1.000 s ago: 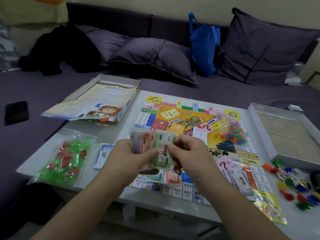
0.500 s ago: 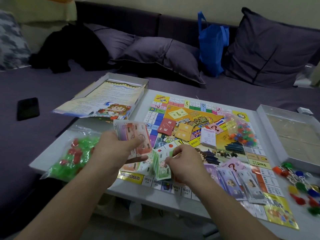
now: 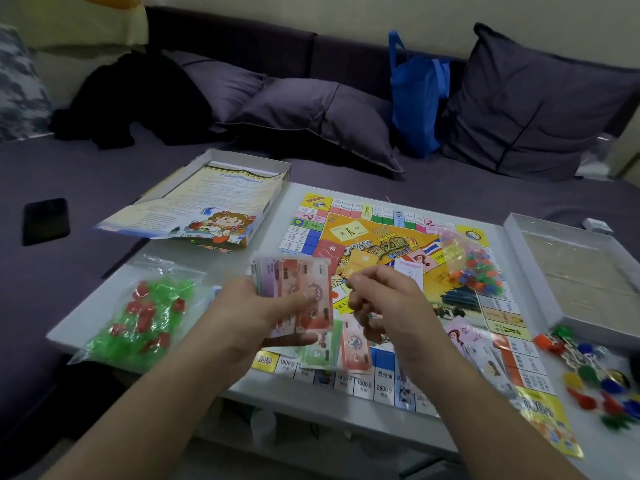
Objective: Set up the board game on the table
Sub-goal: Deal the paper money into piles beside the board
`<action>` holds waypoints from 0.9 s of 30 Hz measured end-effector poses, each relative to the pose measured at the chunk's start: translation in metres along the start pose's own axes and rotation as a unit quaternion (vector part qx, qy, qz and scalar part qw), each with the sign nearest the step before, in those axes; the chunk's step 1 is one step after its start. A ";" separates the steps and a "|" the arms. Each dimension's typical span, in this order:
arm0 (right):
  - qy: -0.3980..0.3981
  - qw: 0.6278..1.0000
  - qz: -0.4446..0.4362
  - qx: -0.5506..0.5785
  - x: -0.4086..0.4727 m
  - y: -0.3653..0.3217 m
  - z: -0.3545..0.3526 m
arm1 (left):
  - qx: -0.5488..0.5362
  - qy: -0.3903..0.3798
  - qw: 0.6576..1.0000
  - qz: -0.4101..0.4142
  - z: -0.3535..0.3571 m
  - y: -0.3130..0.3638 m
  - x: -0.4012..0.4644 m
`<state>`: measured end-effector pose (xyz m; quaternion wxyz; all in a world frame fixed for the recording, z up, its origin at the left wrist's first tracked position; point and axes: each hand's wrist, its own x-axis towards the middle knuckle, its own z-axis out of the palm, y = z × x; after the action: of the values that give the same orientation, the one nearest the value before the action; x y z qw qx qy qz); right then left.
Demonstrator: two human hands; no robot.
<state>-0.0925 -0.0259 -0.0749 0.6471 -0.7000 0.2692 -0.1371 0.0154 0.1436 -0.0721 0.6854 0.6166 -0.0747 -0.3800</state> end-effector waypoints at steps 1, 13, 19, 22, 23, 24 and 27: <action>-0.024 1.000 -0.005 0.007 -0.004 -0.002 0.000 | 0.008 -0.014 1.000 -0.007 0.003 -0.002 -0.001; -0.017 0.999 -0.008 -0.044 -0.012 0.000 -0.017 | 0.008 -0.071 0.997 -0.008 0.026 -0.008 -0.006; 0.007 0.997 0.020 -0.077 -0.008 -0.005 -0.029 | 0.011 -0.026 0.999 -0.029 0.023 -0.009 0.003; 0.029 0.985 0.034 -0.168 0.000 -0.007 -0.044 | -0.007 0.029 0.999 -0.035 0.013 -0.005 0.008; 0.036 0.977 0.040 -0.206 0.003 -0.004 -0.047 | -0.009 0.042 0.998 -0.035 0.011 -0.004 0.009; 0.039 0.969 0.052 -0.237 0.005 -0.001 -0.048 | -0.009 0.051 0.998 -0.033 0.009 -0.004 0.010; 0.016 0.957 0.097 -0.272 0.008 0.009 -0.041 | -0.006 0.062 0.998 -0.030 0.007 -0.005 0.010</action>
<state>-0.1096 -0.0648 -0.0795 0.4382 -0.8177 0.3731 -0.0068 0.0168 0.1322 -0.0786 0.6807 0.6368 -0.0115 -0.3620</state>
